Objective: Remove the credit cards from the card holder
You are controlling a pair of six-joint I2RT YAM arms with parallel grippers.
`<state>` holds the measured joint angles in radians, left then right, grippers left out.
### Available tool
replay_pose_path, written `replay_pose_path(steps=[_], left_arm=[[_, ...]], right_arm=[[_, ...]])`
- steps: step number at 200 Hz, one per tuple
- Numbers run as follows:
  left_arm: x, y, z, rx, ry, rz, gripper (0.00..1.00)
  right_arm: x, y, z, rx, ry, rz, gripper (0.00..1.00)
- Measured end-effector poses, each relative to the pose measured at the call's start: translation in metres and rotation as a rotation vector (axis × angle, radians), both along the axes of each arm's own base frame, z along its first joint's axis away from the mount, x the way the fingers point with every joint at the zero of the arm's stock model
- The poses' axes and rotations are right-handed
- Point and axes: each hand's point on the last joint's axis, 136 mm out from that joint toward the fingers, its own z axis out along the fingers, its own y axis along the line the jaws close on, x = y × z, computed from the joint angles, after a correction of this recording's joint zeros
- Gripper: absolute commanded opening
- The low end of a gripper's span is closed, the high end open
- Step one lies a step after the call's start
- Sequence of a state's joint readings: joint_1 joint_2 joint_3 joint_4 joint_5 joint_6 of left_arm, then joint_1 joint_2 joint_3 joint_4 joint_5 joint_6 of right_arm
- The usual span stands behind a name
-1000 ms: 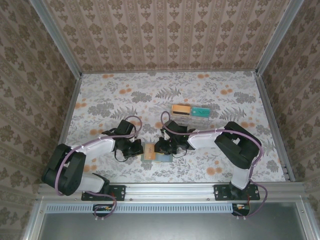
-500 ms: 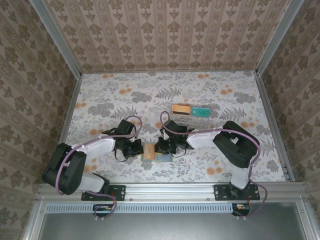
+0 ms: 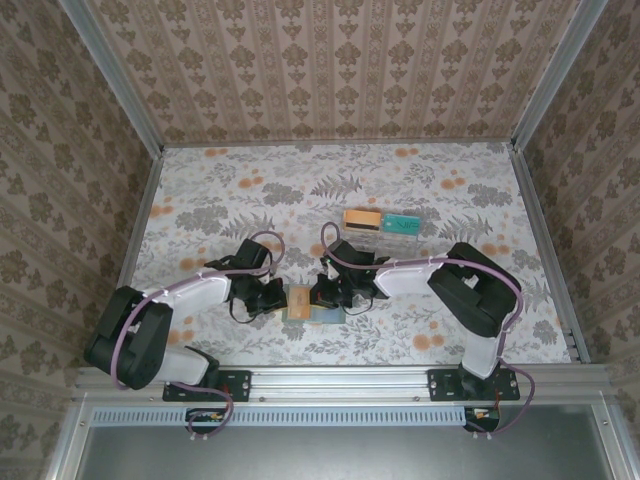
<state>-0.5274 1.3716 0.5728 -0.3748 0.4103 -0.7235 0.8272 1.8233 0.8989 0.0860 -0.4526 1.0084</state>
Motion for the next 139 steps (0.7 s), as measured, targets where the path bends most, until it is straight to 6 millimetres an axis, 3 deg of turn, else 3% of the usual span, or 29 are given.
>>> replay_pose_path(steps=[48, 71, 139], left_arm=[[0.000, 0.002, 0.005, 0.009, -0.019, 0.003, 0.00], [0.002, 0.001, 0.011, -0.004, -0.037, 0.003, 0.00], [0.004, -0.007, 0.015, -0.034, -0.056, -0.015, 0.00]], right_arm=[[0.001, 0.001, 0.006, 0.012, -0.012, 0.002, 0.00], [0.000, 0.001, 0.006, 0.011, -0.012, 0.002, 0.14], [-0.001, -0.002, 0.003, -0.004, -0.006, 0.003, 0.18]])
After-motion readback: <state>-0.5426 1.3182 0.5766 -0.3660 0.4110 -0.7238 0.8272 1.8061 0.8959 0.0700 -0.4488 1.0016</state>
